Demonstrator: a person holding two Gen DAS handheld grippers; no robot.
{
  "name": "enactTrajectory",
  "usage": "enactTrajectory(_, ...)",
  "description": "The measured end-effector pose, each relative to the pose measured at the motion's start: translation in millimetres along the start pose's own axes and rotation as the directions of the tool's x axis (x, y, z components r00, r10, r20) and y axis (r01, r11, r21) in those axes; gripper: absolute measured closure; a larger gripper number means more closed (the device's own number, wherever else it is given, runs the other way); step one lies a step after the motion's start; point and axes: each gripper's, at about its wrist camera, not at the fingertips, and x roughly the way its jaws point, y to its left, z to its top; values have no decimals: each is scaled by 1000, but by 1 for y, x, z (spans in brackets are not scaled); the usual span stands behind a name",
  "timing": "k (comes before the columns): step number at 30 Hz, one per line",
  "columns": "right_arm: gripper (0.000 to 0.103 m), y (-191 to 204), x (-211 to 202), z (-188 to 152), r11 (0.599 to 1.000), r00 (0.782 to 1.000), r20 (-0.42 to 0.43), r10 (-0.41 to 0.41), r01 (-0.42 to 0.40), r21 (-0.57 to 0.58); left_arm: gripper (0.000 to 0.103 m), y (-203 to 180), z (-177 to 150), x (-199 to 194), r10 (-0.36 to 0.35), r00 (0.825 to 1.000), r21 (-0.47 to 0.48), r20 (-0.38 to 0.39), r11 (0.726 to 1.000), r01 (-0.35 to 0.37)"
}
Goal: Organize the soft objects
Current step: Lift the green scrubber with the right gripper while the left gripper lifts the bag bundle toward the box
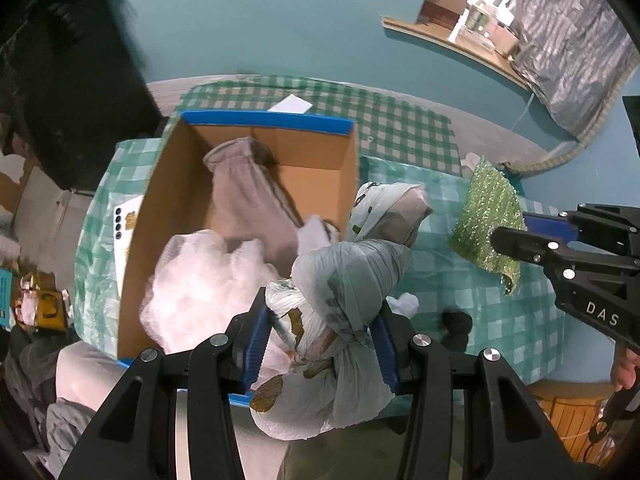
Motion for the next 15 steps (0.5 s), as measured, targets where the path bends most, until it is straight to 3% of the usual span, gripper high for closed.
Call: enactTrajectory(15,83,59,26,45,996,999,-15,45,-46,-80,55,63,15,6,41,999,-68,9,997,-41)
